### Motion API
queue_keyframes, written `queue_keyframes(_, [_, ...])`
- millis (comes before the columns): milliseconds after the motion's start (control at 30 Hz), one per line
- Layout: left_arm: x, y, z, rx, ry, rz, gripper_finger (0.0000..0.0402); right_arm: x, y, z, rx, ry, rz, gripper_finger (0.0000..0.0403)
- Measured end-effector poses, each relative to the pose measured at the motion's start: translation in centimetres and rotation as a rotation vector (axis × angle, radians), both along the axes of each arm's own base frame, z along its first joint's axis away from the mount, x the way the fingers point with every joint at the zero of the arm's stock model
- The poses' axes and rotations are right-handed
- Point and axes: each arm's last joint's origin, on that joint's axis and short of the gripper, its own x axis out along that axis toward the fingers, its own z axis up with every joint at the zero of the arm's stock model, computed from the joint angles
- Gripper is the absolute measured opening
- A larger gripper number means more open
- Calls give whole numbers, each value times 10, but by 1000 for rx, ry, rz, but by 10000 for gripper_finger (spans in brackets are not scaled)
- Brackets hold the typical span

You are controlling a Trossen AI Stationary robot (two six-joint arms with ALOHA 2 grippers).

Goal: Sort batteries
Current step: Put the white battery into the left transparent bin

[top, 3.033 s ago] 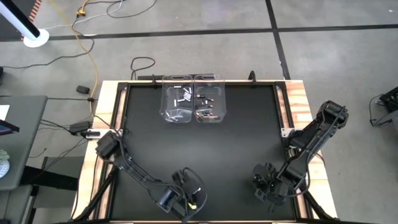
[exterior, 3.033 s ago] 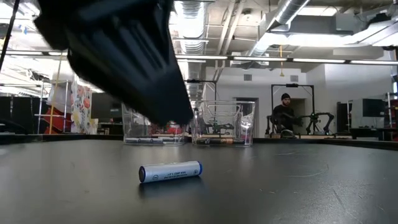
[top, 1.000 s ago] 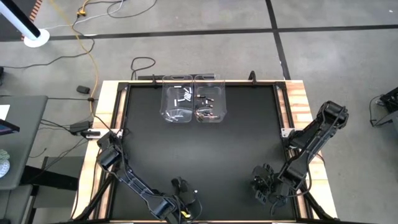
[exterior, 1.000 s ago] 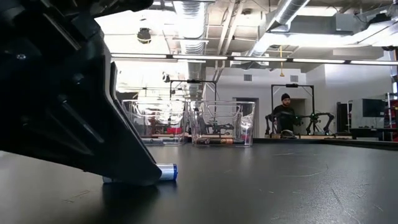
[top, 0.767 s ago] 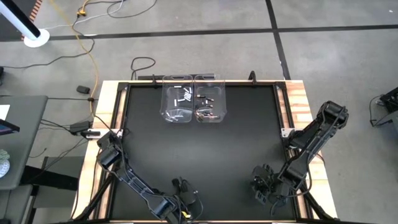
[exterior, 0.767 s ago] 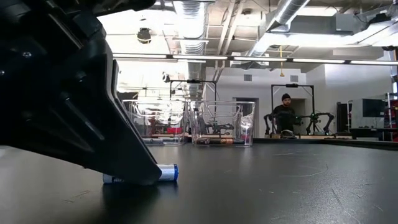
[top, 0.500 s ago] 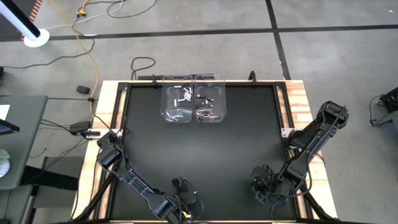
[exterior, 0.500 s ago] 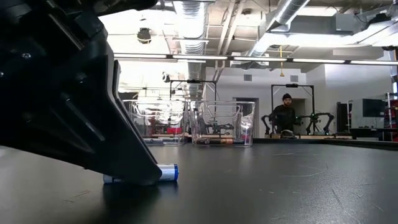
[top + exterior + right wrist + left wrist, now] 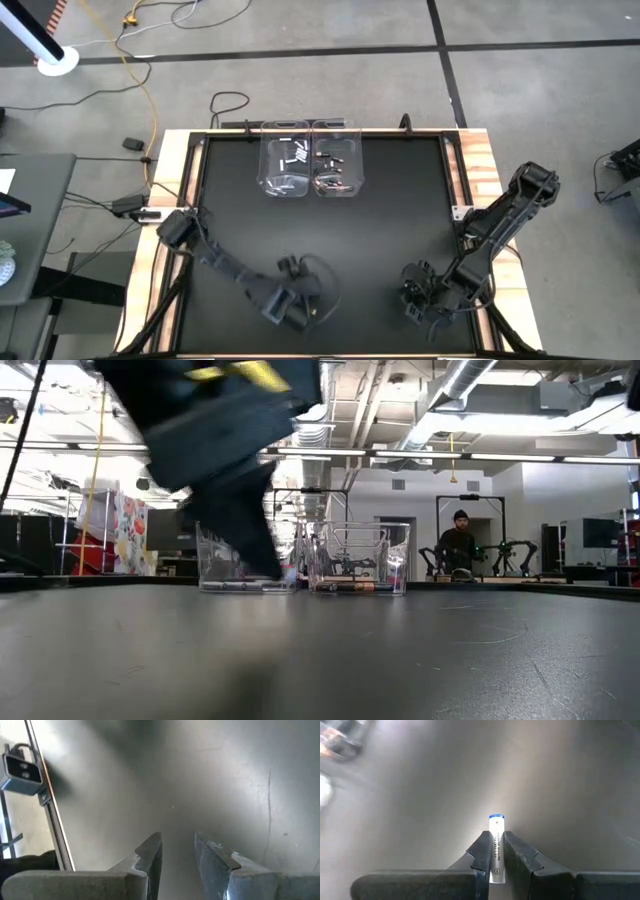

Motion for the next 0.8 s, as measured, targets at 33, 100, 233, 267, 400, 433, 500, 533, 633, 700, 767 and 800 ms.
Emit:
queue_keyframes(33, [3, 11, 7, 9, 12, 5, 31, 1, -1, 0, 0, 0, -6, 133])
queue_keyframes(100, [8, 33, 20, 28, 31, 11, 32, 2, -2, 0, 0, 0, -10, 133])
queue_keyframes(233, [15, 84, 51, 78, 49, 17, 32, 4, -4, 0, -4, 0, -17, 133])
queue_keyframes(267, [16, 98, 60, 92, 52, 18, 32, 5, -4, 0, -4, -2, -21, 133])
queue_keyframes(400, [14, 157, 89, 121, 52, 19, 33, 9, -9, 0, -22, -21, -58, 133])
queue_keyframes(433, [12, 174, 96, 113, 43, 14, 33, 11, -11, 0, -28, -27, -70, 133])
queue_keyframes(500, [6, 206, 108, 87, 17, -9, 33, 15, -15, 0, -37, -28, -95, 133])
queue_keyframes(533, [2, 222, 114, 64, -9, -20, 33, 17, -18, 0, -40, -28, -110, 133])
queue_keyframes(633, [-13, 270, 125, 14, -55, -11, 33, 25, -28, 0, -47, -20, -164, 133])
queue_keyframes(700, [-25, 300, 131, 12, -66, 26, 33, 31, -36, 0, -45, -16, -211, 133])
queue_keyframes(767, [-37, 325, 135, 2, -70, 54, 33, 38, -45, 0, -44, -16, -253, 133])
queue_keyframes(800, [-42, 338, 135, -6, -75, 66, 33, 42, -50, 0, -46, -16, -274, 133])
